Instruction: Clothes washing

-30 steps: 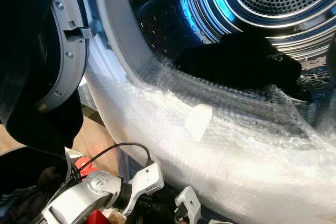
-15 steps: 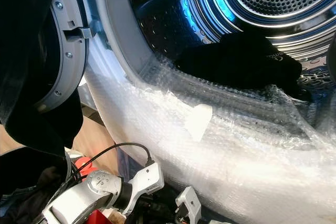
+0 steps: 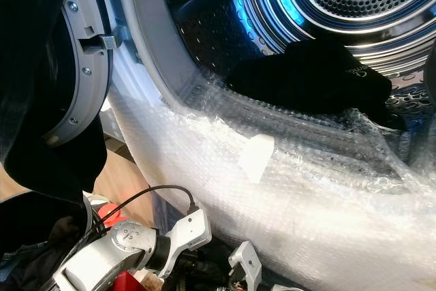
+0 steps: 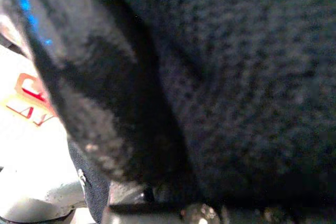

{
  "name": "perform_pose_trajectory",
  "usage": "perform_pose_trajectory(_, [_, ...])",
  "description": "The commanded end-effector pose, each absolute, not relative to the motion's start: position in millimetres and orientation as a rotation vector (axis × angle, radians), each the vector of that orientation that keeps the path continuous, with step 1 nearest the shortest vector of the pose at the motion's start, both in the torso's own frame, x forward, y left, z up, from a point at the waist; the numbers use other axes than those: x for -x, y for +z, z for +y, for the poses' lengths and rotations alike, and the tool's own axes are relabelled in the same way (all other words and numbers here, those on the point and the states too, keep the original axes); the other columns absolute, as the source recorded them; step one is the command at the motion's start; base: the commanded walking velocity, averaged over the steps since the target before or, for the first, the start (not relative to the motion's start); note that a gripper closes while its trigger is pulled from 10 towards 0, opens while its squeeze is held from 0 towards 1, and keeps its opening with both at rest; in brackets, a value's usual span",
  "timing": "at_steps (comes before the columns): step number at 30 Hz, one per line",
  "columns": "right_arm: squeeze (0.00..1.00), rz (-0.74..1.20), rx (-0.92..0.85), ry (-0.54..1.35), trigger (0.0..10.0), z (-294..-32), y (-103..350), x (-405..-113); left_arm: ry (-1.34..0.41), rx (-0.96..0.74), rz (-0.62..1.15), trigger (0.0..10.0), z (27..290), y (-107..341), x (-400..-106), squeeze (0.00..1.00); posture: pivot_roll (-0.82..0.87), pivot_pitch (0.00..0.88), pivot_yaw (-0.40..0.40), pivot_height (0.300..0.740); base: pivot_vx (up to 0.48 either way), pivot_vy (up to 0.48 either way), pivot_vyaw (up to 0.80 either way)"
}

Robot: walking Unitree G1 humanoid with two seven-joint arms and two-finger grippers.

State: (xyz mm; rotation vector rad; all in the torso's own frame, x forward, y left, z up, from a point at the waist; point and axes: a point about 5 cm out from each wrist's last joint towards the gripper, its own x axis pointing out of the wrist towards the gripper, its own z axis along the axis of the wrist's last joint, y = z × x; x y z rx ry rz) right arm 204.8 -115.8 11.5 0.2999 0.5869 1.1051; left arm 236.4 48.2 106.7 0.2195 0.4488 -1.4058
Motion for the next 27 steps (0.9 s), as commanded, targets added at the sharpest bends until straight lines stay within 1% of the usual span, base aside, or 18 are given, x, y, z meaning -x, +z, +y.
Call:
perform_pose_trajectory(1, [0.00,0.613,-0.311,1.166,0.0,-106,8,-199,-1.371,-0.215,0.315,10.0,47,128,-244,0.00,0.02,0.040,-0.018,0.740,0.000,0.000,0.00])
perform_pose_trajectory(4, [0.00,0.604,-0.311,1.170,0.0,-105,10,-200,-1.362,-0.221,0.323,10.0,50,127,-245,0.00,0.01,0.039,-0.010,0.740,0.000,0.000,0.00])
perform_pose_trajectory(5, [0.00,0.603,-0.311,1.171,0.0,-103,10,-199,-1.359,-0.213,0.326,10.0,52,127,-245,1.00,0.01,0.041,-0.001,0.740,0.000,0.000,0.00])
perform_pose_trajectory(9, [0.00,0.593,-0.315,1.168,0.0,-101,11,-199,-1.330,-0.203,0.341,10.0,66,131,-245,1.00,0.02,0.047,0.014,0.740,0.000,0.000,0.00])
perform_pose_trajectory(11, [0.00,0.597,-0.316,1.168,0.0,-101,10,-198,-1.294,-0.199,0.356,10.0,79,132,-244,1.00,0.03,0.052,0.012,0.740,0.000,0.000,0.00])
perform_pose_trajectory(12, [0.00,0.607,-0.308,1.174,0.0,-102,8,-197,-1.273,-0.186,0.364,10.0,90,134,-242,1.00,0.04,0.054,0.013,0.740,0.000,0.000,0.00])
perform_pose_trajectory(14, [0.00,0.608,-0.305,1.173,0.0,-102,7,-197,-1.266,-0.174,0.365,10.0,94,135,-241,1.00,0.04,0.054,0.013,0.740,0.000,0.000,0.00])
perform_pose_trajectory(15, [0.00,0.611,-0.304,1.169,0.0,-103,6,-197,-1.252,-0.148,0.366,10.0,102,138,-238,1.00,0.04,0.060,0.017,0.740,0.000,0.000,0.00])
perform_pose_trajectory(17, [0.00,0.611,-0.303,1.168,0.0,-103,6,-197,-1.240,-0.137,0.368,10.0,107,140,-236,1.00,0.04,0.058,0.017,0.740,0.000,0.000,0.00])
perform_pose_trajectory(18, [0.00,0.612,-0.302,1.167,0.0,-103,6,-197,-1.213,-0.134,0.388,10.0,118,140,-232,1.00,0.05,0.061,0.018,0.740,0.000,0.000,0.00])
perform_pose_trajectory(21, [0.00,0.612,-0.299,1.171,0.0,-104,6,-197,-1.198,-0.116,0.430,10.0,133,141,-220,1.00,0.04,0.061,0.023,0.740,0.000,0.000,0.00])
perform_pose_trajectory(22, [0.00,0.612,-0.297,1.173,0.0,-106,7,-196,-1.167,-0.118,0.447,10.0,140,141,-216,1.00,0.04,0.060,0.024,0.740,0.000,0.000,0.00])
perform_pose_trajectory(23, [0.00,0.612,-0.297,1.173,0.0,-106,7,-196,-1.159,-0.119,0.450,10.0,141,142,-216,1.00,0.04,0.060,0.024,0.740,0.000,0.000,0.00])
perform_pose_trajectory(24, [0.00,0.617,-0.295,1.172,0.0,-109,6,-194,-1.064,-0.137,0.480,10.0,155,137,-214,1.00,0.04,0.063,0.024,0.740,0.000,0.000,0.00])
perform_pose_trajectory(25, [0.00,0.617,-0.295,1.172,0.0,-109,6,-194,-1.064,-0.137,0.480,10.0,155,137,-214,1.00,0.04,0.063,0.024,0.740,0.000,0.000,0.00])
perform_pose_trajectory(26, [0.00,0.621,-0.294,1.171,0.0,-111,6,-193,-1.004,-0.144,0.498,10.0,163,133,-213,1.00,0.04,0.062,0.025,0.740,0.000,0.000,0.00])
perform_pose_trajectory(27, [0.00,0.624,-0.293,1.170,0.0,-113,6,-191,-0.884,-0.151,0.531,10.0,177,124,-213,1.00,0.05,0.063,0.023,0.740,0.000,0.000,0.00])
